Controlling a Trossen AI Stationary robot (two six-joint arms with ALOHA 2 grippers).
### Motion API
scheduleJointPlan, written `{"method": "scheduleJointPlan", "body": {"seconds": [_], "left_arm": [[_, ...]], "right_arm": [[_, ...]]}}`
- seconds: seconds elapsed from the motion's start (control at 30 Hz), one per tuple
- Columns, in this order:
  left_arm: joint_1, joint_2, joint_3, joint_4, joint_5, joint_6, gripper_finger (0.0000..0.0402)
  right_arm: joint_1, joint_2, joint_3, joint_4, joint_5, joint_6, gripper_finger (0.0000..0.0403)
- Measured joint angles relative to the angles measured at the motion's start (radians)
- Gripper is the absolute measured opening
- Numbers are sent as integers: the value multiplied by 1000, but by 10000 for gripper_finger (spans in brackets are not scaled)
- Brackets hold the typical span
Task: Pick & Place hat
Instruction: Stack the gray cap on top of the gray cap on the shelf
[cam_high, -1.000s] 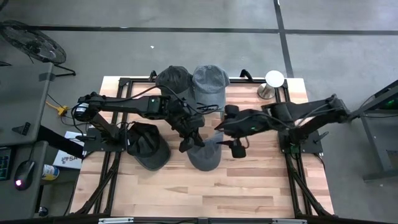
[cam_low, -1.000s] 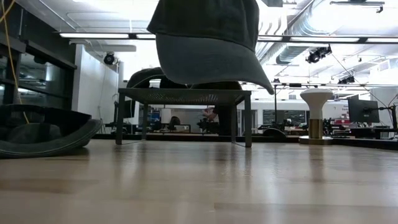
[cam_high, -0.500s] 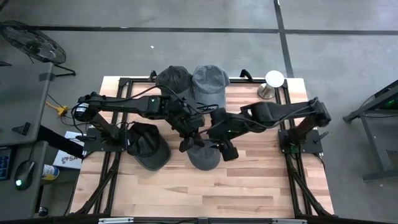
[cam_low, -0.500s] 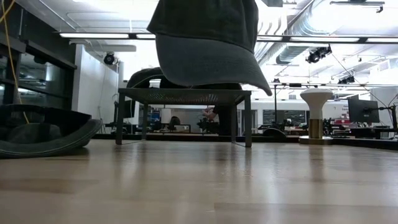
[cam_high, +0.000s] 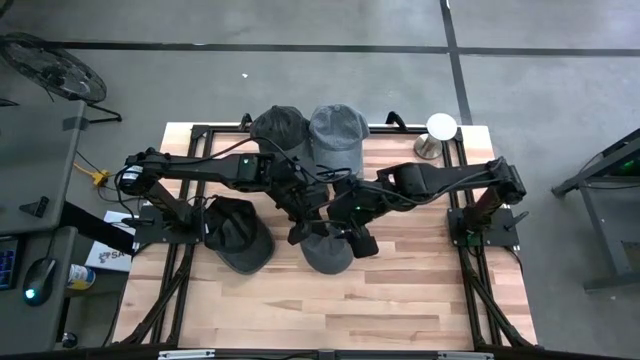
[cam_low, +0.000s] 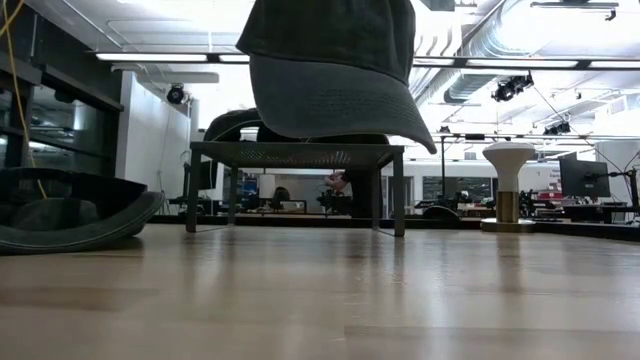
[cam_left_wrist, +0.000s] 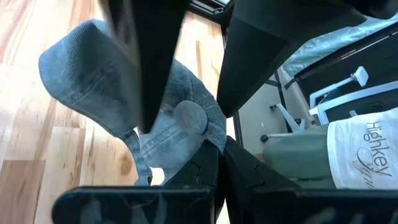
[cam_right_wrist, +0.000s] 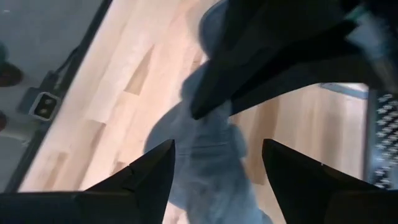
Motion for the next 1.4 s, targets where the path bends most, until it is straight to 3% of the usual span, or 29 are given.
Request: {"method": "scheduleJointPlan", "body": {"seconds": [0.97,1.4], "left_arm": [[-1,0,0,2,10,10,0],[1,0,0,8,17,10,19]], "right_arm": [[0,7,-1,13,-52,8,16],[0,7,-1,33,-82,71,15]]}}
